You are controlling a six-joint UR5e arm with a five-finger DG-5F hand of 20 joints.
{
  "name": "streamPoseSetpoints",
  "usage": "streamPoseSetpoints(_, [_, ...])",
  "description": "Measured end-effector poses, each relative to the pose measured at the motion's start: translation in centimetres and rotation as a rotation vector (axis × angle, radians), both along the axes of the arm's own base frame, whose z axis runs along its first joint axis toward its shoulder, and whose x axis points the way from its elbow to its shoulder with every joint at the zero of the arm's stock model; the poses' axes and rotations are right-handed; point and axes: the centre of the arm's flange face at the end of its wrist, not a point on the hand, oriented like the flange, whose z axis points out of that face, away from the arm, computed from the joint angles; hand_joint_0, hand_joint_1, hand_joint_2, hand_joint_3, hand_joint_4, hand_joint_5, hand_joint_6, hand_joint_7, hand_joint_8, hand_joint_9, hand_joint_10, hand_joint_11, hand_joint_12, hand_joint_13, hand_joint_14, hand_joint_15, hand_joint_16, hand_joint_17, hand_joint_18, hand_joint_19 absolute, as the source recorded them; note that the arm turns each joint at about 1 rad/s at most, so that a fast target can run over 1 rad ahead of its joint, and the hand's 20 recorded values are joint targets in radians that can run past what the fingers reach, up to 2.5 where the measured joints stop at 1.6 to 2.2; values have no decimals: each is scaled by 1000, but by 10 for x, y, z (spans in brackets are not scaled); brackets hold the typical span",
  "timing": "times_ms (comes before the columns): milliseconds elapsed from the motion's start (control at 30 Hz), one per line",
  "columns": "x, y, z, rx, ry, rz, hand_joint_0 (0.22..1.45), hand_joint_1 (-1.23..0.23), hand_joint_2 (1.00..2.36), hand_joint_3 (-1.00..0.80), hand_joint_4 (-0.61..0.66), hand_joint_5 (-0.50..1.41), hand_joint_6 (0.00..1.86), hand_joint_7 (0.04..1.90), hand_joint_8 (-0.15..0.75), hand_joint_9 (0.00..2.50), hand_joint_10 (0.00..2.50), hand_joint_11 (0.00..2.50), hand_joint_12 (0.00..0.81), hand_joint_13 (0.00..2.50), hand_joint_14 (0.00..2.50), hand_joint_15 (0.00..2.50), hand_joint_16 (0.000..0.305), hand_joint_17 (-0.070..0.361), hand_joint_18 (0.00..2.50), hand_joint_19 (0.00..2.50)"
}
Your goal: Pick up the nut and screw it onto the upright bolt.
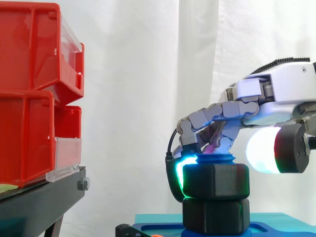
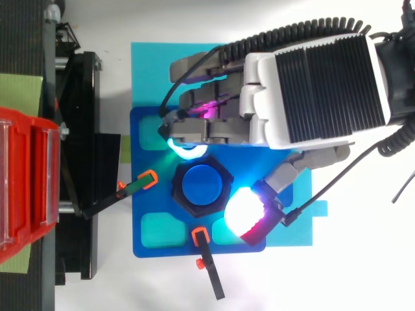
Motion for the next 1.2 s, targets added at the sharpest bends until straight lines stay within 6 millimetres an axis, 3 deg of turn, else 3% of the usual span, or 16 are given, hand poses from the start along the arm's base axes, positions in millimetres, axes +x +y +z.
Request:
streamPoseSetpoints(267, [-1, -8, 0, -2, -5, 1, 522, -345, 1000, -500, 85, 79, 518, 1523, 226, 1296, 0, 0, 135, 1013, 0, 0, 15, 33, 668, 87])
streamPoseSetpoints(467, [-1, -14, 2, -8, -12, 2, 521, -346, 1000, -500, 121, 62, 503, 1537, 225, 1308, 0, 0, 140, 1008, 0, 0, 15, 34, 679, 87])
streamPoseSetpoints(700, [0, -21, 11, -10, -22, 5, 513, -344, 1000, -500, 219, -27, 504, 1136, 239, 1194, 0, 0, 160, 961, 0, 0, 18, 40, 641, 85])
streamPoseSetpoints(1200, [3, -29, 38, -35, -44, 18, 492, -330, 1000, -500, 168, -110, 502, 672, 211, 980, 0, 0, 195, 824, 0, 0, 23, 52, 491, 40])
